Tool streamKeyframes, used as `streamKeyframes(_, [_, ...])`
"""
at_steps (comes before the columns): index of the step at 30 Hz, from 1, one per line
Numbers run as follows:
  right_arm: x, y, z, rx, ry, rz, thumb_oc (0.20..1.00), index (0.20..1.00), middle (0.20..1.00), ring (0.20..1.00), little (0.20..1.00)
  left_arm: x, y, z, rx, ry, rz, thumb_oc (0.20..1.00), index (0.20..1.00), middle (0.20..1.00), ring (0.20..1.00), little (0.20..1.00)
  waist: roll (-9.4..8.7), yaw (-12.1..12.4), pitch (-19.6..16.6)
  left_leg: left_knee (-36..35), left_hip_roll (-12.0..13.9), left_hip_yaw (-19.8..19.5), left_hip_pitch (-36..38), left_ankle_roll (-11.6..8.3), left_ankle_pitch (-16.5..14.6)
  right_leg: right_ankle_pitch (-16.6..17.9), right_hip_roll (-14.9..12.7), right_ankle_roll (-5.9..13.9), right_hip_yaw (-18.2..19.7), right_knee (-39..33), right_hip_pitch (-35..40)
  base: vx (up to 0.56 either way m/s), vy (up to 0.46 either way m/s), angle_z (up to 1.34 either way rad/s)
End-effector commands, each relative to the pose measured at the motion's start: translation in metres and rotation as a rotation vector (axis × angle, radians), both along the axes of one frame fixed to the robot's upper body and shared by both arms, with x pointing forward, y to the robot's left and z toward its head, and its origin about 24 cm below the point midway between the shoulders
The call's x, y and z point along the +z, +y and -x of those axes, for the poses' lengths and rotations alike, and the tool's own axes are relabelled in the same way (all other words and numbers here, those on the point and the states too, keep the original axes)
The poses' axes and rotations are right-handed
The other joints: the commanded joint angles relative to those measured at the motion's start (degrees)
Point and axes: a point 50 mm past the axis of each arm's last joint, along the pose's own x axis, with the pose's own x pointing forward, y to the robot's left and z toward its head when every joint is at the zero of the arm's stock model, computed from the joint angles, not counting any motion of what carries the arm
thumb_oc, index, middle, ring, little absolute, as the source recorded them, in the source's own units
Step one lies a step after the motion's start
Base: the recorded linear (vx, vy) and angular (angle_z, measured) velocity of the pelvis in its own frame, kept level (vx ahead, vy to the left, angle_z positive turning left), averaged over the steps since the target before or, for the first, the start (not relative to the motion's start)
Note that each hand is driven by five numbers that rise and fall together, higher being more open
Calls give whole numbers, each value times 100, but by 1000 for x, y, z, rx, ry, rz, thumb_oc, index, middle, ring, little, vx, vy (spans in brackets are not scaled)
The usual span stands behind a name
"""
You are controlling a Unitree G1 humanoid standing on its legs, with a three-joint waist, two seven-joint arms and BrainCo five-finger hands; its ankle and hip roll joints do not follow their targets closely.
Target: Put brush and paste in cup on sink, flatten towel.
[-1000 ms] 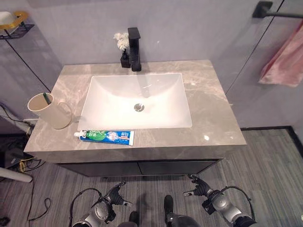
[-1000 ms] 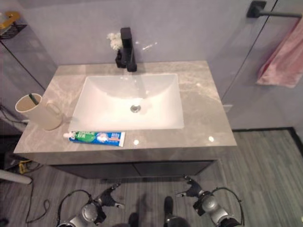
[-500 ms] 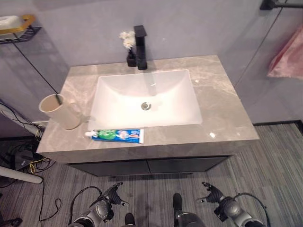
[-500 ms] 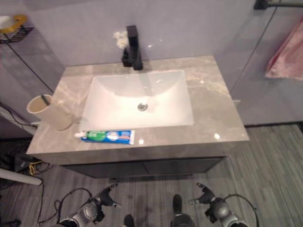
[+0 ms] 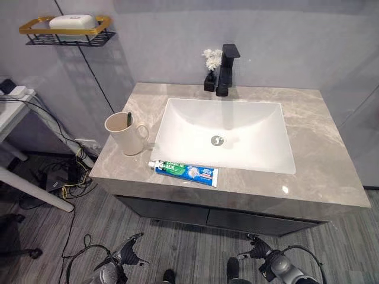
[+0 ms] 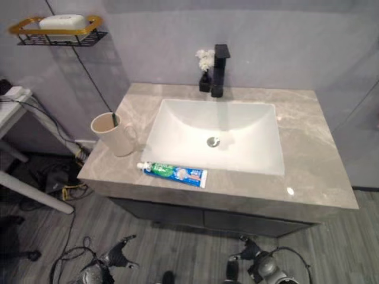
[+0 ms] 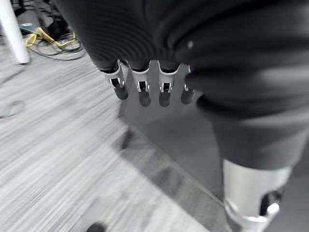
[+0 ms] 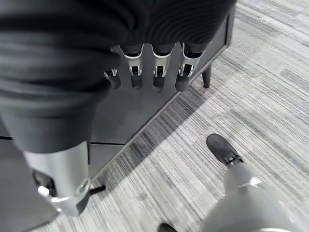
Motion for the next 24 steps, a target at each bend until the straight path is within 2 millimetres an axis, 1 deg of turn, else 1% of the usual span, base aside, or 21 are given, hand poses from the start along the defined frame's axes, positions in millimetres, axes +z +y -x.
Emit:
streamKeyframes(1, [9, -4, -18, -65, -73, -35, 1000, 1000, 1000, 1000, 1000, 31, 19, -22, -112, -84, -64, 1000, 1000, 1000, 1000, 1000, -227, 78, 113, 37, 38, -191, -317, -176, 284, 26, -350, 457, 199, 49, 210, -23, -12, 9])
streamKeyframes(3, [8, -6, -16, -63, -67, -27, 1000, 1000, 1000, 1000, 1000, 49, 25, -24, -149, -131, -67, 1000, 1000, 1000, 1000, 1000, -199, 141, 98, 37, 41, -233, -351, -204, 297, 17, -370, 473, 125, 49, 234, -21, -14, 9])
streamKeyframes(4, [8, -5, -16, -61, -67, -28, 1000, 1000, 1000, 1000, 1000, 50, 26, -24, -147, -130, -68, 1000, 1000, 1000, 1000, 1000, -209, 126, 95, 37, 41, -239, -354, -205, 299, 17, -370, 473, 119, 49, 235, -53, -26, 15])
streamKeyframes(5, [9, -4, -19, -61, -77, -26, 1000, 1000, 1000, 1000, 1000, 75, 23, -30, -205, -219, -51, 1000, 1000, 1000, 1000, 1000, -194, 156, 96, 37, 41, -273, -400, -213, 386, 66, -376, 467, 83, 49, 218, -51, -28, 18])
streamKeyframes(6, [8, -4, -17, -67, -72, -24, 1000, 1000, 1000, 1000, 1000, 90, 21, -34, -235, -272, -40, 1000, 1000, 1000, 1000, 1000, -187, 173, 94, 37, 45, -280, -412, -220, 395, 70, -375, 469, 78, 49, 208, -15, -33, 15])
streamKeyframes(7, [6, -3, -15, -71, -63, -21, 1000, 1000, 1000, 1000, 1000, 99, 21, -35, -241, -300, -38, 1000, 1000, 1000, 1000, 1000, -180, 180, 78, 37, 66, -275, -384, -235, 340, 16, -369, 484, 70, 49, 243, 32, -18, 12])
streamKeyframes(9, [3, -2, -10, -70, -47, -18, 1000, 1000, 1000, 1000, 1000, 119, 16, -38, -286, -368, -24, 1000, 1000, 1000, 1000, 1000, -174, 174, 55, 37, 75, -259, -360, -243, 338, 14, -363, 486, 79, 49, 259, 26, -12, 11])
streamKeyframes(12, [0, -2, -5, -71, -27, -10, 1000, 1000, 1000, 1000, 1000, 146, 11, -49, -279, -489, 17, 1000, 1000, 1000, 1000, 1000, -165, 148, 31, 37, 92, -219, -328, -259, 327, 23, -363, 493, 115, 49, 250, 2, -4, -2])
streamKeyframes(13, [-2, 0, 0, -49, -7, -3, 1000, 1000, 1000, 1000, 1000, 170, 11, -57, -177, -617, 125, 1000, 1000, 1000, 1000, 1000, -167, 117, -12, 37, 110, -135, -291, -264, 318, 48, -349, 483, 212, 49, 194, 2, 4, -7])
streamKeyframes(14, [-2, 1, 0, -48, -7, -3, 1000, 1000, 1000, 1000, 1000, 170, 11, -56, -176, -617, 124, 1000, 1000, 1000, 1000, 1000, -169, 114, -12, 37, 110, -131, -289, -264, 317, 49, -349, 483, 216, 49, 193, 10, 4, -13])
streamKeyframes(16, [-4, 1, 5, -27, 16, 3, 1000, 1000, 1000, 1000, 1000, 191, 10, -63, -159, -715, 171, 1000, 1000, 1000, 1000, 1000, -172, 29, -76, 37, 124, -28, -239, -270, 284, 76, -337, 483, 337, 49, 140, 13, 15, -20])
streamKeyframes(17, [-4, 1, 5, -26, 16, 3, 1000, 1000, 1000, 1000, 1000, 191, 10, -63, -158, -714, 171, 1000, 1000, 1000, 1000, 1000, -173, 35, -77, 37, 125, -15, -237, -270, 281, 78, -335, 483, 350, 49, 133, 15, 16, -39])
streamKeyframes(18, [-5, 1, 8, -23, 26, 2, 1000, 1000, 1000, 1000, 1000, 198, 9, -66, -147, -748, 194, 1000, 1000, 1000, 1000, 1000, -170, 7, -99, 37, 129, 21, -221, -271, 265, 95, -331, 479, 410, 49, 104, 19, 23, -38])
streamKeyframes(20, [-5, 4, 6, 89, 35, 57, 1000, 1000, 1000, 1000, 1000, 218, 6, -78, -100, -825, 336, 1000, 1000, 1000, 1000, 1000, -162, -168, -172, 37, 132, 200, -119, -259, 211, 149, -306, 495, 662, 49, -1, 23, 45, -47])
streamKeyframes(21, [-3, 8, 5, 148, 23, 60, 1000, 1000, 1000, 1000, 1000, 227, 2, -83, -101, -866, 374, 1000, 1000, 1000, 1000, 1000, -181, -324, -206, 37, 129, 320, -64, -235, 168, 188, -285, 514, 821, 49, -67, 3, 45, -58])
streamKeyframes(24, [-5, 5, 11, 127, 50, 60, 1000, 1000, 1000, 1000, 1000, 227, 1, -89, -107, -852, 368, 1000, 1000, 1000, 1000, 1000, -183, -444, -218, 37, 116, 455, -13, -206, 126, 250, -266, 554, 1017, 49, -151, 0, 27, -49])
